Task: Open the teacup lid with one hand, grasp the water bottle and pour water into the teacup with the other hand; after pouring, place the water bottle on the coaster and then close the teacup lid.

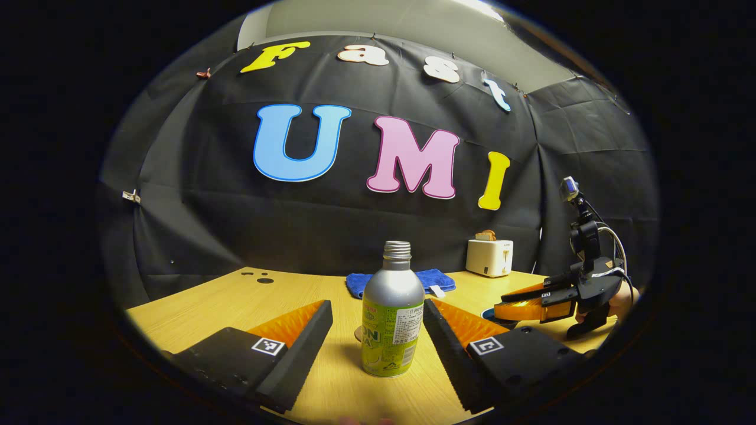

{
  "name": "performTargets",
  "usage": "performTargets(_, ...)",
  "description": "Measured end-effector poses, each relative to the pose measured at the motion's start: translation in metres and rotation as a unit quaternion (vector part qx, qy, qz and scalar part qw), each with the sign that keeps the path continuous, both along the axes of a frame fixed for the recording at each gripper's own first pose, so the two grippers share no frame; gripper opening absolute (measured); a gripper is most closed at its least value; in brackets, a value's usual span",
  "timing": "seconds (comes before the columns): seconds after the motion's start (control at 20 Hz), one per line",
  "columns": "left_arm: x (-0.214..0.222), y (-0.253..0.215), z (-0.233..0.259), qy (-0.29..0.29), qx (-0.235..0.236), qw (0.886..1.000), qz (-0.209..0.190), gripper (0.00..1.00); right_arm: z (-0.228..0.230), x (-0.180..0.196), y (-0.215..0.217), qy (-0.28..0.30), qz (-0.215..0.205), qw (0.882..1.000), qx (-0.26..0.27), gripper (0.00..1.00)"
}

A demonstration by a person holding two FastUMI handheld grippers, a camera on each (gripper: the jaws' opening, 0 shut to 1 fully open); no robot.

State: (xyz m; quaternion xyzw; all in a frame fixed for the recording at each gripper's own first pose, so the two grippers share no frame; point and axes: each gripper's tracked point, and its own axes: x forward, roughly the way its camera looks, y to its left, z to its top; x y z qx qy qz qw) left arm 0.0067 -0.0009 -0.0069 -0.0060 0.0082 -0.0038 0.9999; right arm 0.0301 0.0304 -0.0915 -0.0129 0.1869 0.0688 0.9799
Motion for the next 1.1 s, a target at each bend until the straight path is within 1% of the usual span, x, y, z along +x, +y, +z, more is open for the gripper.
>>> performTargets(0.1,0.000,-0.001,-0.001,0.002,-0.003,1.000,-0.002,0.98,0.000,0.002,-0.002,-0.001,-0.003,1.000,0.000,0.41)
performTargets(0.15,0.000,-0.001,-0.001,0.003,-0.004,1.000,-0.003,0.98,-0.001,0.001,-0.003,0.000,-0.002,1.000,0.001,0.29)
performTargets(0.2,0.001,-0.001,-0.002,0.004,-0.003,1.000,-0.004,0.98,0.000,0.001,-0.002,0.000,-0.001,1.000,0.002,0.33)
performTargets(0.25,0.001,-0.002,-0.001,0.004,-0.003,1.000,-0.005,0.98,0.000,0.002,-0.003,-0.001,0.000,1.000,0.004,0.28)
performTargets(0.3,0.000,-0.002,-0.002,0.006,-0.003,1.000,-0.006,0.98,0.000,0.000,-0.003,0.000,0.000,1.000,0.005,0.31)
performTargets(0.35,0.000,-0.003,-0.002,0.007,-0.003,1.000,-0.007,0.98,0.001,0.000,-0.004,-0.001,0.000,1.000,0.006,0.26)
performTargets(0.4,0.000,-0.003,-0.004,0.009,-0.003,1.000,-0.009,0.98,0.002,0.000,-0.003,-0.002,0.000,1.000,0.007,0.30)
performTargets(0.45,0.001,-0.004,-0.004,0.011,-0.003,1.000,-0.011,0.98,0.003,-0.001,-0.003,-0.004,0.000,1.000,0.010,0.25)
performTargets(0.5,0.002,-0.005,-0.006,0.014,-0.003,1.000,-0.013,0.98,0.005,-0.001,-0.003,-0.007,0.000,1.000,0.012,0.30)
performTargets(0.65,0.004,-0.009,-0.010,0.021,0.002,1.000,-0.016,0.98,0.013,-0.001,-0.004,-0.017,-0.001,1.000,0.017,0.30)
performTargets(0.75,0.009,-0.011,-0.014,0.026,0.008,1.000,-0.016,0.98,0.024,-0.002,-0.007,-0.033,-0.005,0.999,0.022,0.30)
performTargets(0.8,0.011,-0.013,-0.015,0.029,0.009,0.999,-0.017,0.98,0.032,-0.001,-0.009,-0.043,-0.007,0.999,0.025,0.25)
performTargets(0.85,0.013,-0.014,-0.018,0.033,0.011,0.999,-0.018,0.98,0.039,-0.003,-0.012,-0.052,-0.008,0.998,0.025,0.30)
performTargets(0.95,0.017,-0.016,-0.021,0.040,0.015,0.999,-0.018,0.98,0.053,-0.007,-0.025,-0.069,-0.017,0.997,0.019,0.30)
performTargets(1.05,0.022,-0.016,-0.028,0.050,0.021,0.998,-0.016,0.96,0.061,-0.011,-0.040,-0.079,-0.030,0.996,0.011,0.33)
performTargets(1.1,0.026,-0.017,-0.030,0.055,0.024,0.998,-0.016,0.98,0.064,-0.013,-0.048,-0.082,-0.036,0.996,0.009,0.34)
